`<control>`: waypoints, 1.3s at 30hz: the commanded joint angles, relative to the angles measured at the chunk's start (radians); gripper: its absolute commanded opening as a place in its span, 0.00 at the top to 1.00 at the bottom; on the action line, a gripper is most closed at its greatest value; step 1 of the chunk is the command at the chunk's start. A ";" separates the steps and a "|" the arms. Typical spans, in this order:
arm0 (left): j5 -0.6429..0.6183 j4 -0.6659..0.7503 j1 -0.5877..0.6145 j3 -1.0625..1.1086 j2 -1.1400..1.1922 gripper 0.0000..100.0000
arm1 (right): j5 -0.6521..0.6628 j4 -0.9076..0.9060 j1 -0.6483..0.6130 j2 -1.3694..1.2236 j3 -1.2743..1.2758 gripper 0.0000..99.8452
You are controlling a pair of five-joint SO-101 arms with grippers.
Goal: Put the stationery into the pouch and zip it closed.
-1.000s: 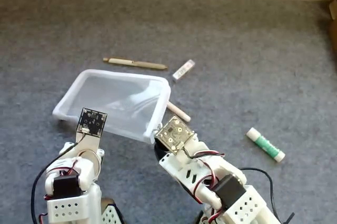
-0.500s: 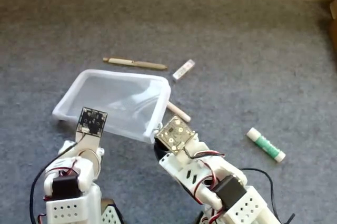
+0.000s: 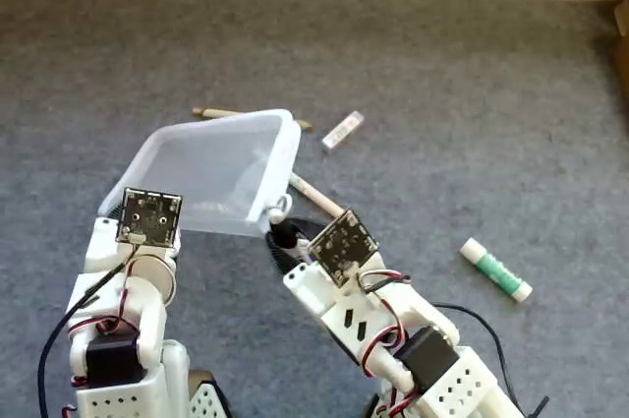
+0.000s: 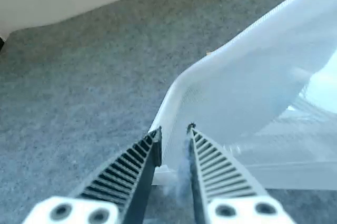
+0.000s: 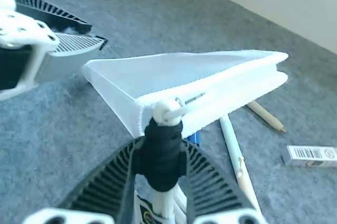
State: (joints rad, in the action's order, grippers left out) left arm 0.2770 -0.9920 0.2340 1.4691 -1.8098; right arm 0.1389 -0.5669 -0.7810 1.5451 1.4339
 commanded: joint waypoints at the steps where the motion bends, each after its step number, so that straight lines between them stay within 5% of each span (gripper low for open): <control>1: 0.002 0.028 0.013 -0.137 -0.010 0.90 | -0.006 0.070 -0.050 0.012 -0.025 0.99; 12: -0.008 -0.164 0.007 -0.458 -0.010 0.87 | 0.048 0.185 -0.084 0.010 -0.025 0.99; 19: -0.313 -0.166 0.005 -0.507 -0.010 0.65 | 0.040 0.206 -0.084 0.010 -0.022 0.99; 24: -0.381 -0.213 -0.013 -0.519 -0.010 0.65 | 0.038 0.206 -0.081 0.010 -0.015 0.99; 31: -0.394 -0.385 -0.251 -0.610 -0.010 0.65 | 0.038 0.202 -0.079 0.010 -0.013 0.99; 39: -0.391 -0.391 -0.265 -0.584 -0.004 0.65 | 0.038 0.202 -0.077 0.012 0.019 0.99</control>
State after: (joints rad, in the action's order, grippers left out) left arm -0.1082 -1.3817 -0.0130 0.9076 -1.8190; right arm 0.1680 -0.3951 -0.8531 1.5451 1.4645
